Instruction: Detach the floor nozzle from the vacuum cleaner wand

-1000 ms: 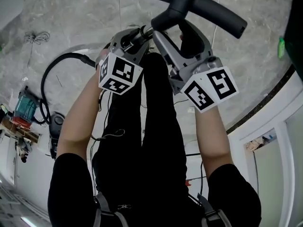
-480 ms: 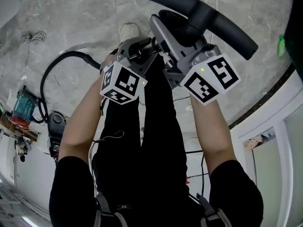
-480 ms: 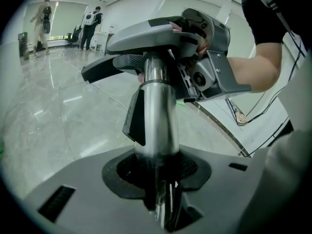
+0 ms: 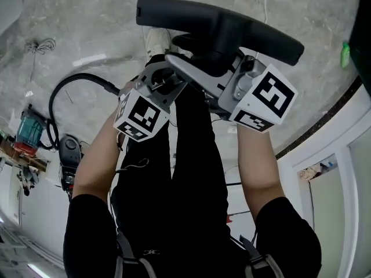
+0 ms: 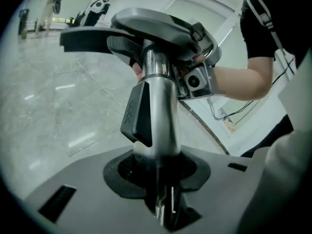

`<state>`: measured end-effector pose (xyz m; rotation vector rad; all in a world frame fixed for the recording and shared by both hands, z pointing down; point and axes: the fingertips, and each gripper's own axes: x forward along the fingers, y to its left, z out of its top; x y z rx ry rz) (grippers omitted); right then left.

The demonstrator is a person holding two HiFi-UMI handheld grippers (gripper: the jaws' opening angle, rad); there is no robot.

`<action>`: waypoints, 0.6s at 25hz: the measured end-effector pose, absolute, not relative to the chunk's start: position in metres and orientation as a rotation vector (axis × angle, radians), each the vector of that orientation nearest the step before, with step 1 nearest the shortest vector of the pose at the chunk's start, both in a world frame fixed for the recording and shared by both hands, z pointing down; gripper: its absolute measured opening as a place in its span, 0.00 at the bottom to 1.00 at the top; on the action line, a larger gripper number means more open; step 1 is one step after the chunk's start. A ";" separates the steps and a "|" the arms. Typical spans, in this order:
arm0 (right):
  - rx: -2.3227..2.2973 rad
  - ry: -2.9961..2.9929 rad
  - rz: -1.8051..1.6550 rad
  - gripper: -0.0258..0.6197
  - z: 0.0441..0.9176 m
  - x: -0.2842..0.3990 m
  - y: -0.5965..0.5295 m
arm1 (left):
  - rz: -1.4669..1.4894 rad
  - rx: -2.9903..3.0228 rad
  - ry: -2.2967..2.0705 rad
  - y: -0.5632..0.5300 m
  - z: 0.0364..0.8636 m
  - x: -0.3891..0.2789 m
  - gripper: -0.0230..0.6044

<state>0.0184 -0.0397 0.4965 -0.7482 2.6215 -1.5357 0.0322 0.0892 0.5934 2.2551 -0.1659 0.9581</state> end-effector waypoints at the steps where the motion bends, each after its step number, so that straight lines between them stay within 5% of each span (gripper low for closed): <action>1: -0.911 2.540 -1.642 0.22 0.508 0.026 -0.044 | 0.989 2.251 -0.215 0.088 0.597 0.032 0.25; 6: -1.479 2.113 -2.025 0.22 0.555 0.068 -0.037 | 1.022 2.257 -0.197 0.099 0.610 0.044 0.24; 15: -0.603 2.601 -1.441 0.22 0.488 0.040 -0.030 | 0.852 2.257 -0.005 0.101 0.586 0.047 0.24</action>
